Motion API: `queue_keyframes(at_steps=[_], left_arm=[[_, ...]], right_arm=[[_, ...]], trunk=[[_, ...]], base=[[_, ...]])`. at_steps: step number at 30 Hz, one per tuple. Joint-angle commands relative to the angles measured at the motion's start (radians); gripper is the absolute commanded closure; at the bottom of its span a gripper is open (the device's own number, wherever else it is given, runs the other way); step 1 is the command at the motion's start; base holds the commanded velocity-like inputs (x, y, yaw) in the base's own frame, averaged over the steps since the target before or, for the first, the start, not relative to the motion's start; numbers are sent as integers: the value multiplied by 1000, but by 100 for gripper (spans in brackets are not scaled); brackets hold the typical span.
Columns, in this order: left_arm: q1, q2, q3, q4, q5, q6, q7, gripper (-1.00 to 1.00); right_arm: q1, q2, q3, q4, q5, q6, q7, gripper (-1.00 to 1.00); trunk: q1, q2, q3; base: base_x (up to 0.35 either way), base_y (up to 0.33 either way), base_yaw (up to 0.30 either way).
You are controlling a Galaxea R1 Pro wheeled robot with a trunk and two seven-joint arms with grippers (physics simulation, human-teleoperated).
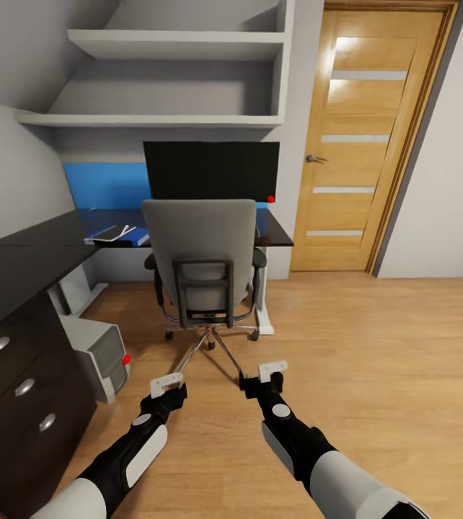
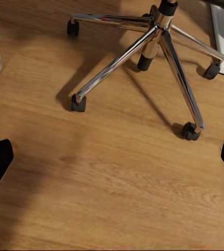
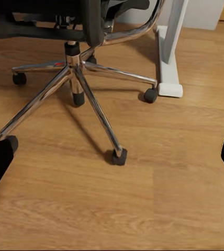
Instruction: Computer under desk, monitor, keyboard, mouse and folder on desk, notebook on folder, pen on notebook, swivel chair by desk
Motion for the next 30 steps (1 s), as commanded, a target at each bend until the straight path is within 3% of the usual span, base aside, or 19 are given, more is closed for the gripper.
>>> queue_keyframes(at_steps=[1,21,30], left_arm=[[-1,2,-8,-2,8,-1,9,-100],[-1,3,-4,-2,15,-4,8,-100],[-1,3,5,-5,27,-2,10,-100]], right_arm=[[-1,0,8,2,-11,-6,-7,-100],[-2,0,8,2,-9,-6,-7,-100],[-2,0,8,2,-9,-6,-7,-100]], trunk=[[-5,7,2],[-81,147,65],[-116,210,93]], base=[[-339,0,0],[-337,0,0],[-88,0,0]])
